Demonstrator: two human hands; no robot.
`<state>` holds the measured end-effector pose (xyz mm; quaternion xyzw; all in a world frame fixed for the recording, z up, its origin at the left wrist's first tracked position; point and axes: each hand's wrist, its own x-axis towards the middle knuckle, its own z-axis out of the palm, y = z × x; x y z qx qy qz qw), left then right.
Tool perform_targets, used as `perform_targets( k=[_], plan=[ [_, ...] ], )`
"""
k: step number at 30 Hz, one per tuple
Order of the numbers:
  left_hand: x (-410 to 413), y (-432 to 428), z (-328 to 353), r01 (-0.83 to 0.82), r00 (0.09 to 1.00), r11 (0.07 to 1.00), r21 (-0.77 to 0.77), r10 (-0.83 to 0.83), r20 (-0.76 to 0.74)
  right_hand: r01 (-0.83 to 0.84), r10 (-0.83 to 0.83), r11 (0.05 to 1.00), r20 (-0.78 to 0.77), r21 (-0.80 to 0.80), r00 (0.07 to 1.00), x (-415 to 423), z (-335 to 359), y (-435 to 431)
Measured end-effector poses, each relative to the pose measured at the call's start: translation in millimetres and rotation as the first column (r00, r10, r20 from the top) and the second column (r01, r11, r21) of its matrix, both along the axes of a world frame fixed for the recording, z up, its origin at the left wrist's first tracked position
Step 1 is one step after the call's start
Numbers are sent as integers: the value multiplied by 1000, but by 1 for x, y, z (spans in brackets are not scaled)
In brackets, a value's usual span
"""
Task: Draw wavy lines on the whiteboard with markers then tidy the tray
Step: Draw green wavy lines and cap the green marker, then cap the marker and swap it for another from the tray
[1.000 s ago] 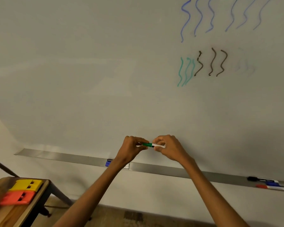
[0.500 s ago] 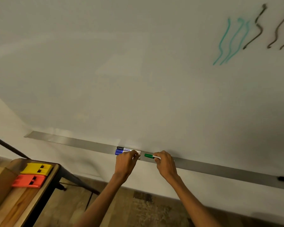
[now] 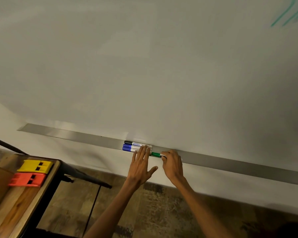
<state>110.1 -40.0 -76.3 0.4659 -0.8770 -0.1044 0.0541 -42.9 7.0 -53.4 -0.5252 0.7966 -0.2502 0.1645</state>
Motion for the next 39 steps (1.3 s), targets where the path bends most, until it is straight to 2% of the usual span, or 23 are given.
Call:
perform_targets(
  k=[8, 13, 19, 24, 26, 29, 35, 39],
  plan=[
    [1, 1, -20, 3, 997, 999, 36, -6, 78, -67, 67, 998, -5, 5, 998, 4, -14, -3],
    [-1, 2, -19, 9, 998, 999, 54, -12, 60, -106, 107, 994, -40, 21, 993, 3, -18, 5],
    [-20, 17, 6, 53, 998, 996, 72, -54, 10, -70, 69, 994, -9, -80, 998, -13, -10, 18],
    [-60, 37, 38, 6, 968, 997, -83, -27, -249, 9, -24, 959, -53, -282, 998, -47, 15, 37],
    [-81, 45, 56, -11, 946, 998, -59, -9, -324, 60, -82, 938, -51, -342, 995, -66, 27, 48],
    [-118, 58, 80, 42, 930, 998, 41, -24, -367, 156, -174, 899, -6, -410, 985, -102, 44, 73],
    [-222, 100, 105, 202, 884, 979, 32, -168, -435, 288, -338, 845, -32, -451, 941, -207, 68, 142],
    [-300, 147, 108, 347, 848, 936, 64, -283, -448, 372, -438, 825, -65, -425, 897, -287, 72, 195]
  ],
)
